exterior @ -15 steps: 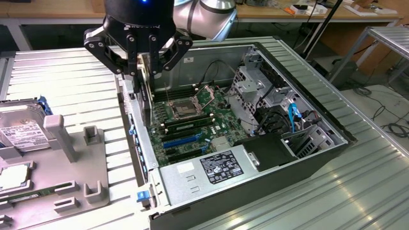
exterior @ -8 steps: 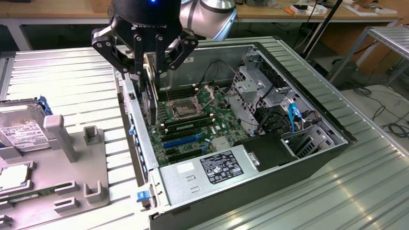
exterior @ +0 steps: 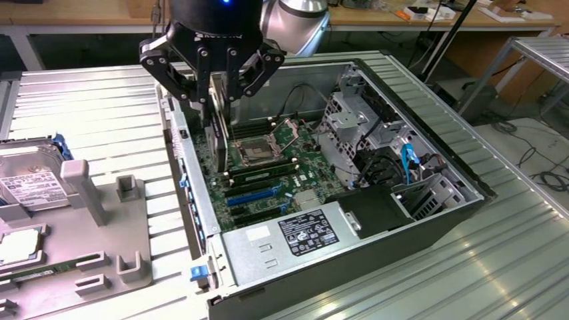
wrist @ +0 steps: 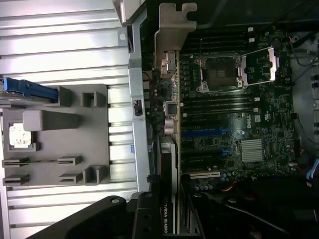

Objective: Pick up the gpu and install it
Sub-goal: 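Pick up the gpu and move the gpu toward the slot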

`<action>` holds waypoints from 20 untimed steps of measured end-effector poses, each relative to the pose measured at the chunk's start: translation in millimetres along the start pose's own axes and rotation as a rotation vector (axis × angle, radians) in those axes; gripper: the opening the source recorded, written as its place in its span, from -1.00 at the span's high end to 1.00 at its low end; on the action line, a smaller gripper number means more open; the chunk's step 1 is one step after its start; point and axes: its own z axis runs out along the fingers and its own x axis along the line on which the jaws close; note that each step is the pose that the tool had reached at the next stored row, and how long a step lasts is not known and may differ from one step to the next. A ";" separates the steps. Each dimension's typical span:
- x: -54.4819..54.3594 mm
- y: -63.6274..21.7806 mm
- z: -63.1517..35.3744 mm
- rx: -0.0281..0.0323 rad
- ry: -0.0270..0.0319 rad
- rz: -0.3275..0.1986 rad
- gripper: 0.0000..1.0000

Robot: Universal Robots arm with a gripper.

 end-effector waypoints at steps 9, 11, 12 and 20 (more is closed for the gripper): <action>-7.0 0.5 0.0 0.0001 0.0000 0.000 0.47; -8.3 0.6 0.1 0.0000 0.0000 0.000 0.47; -8.9 0.7 0.1 0.0001 0.0000 0.000 0.47; -14.6 1.1 0.2 0.0000 0.0000 0.000 0.47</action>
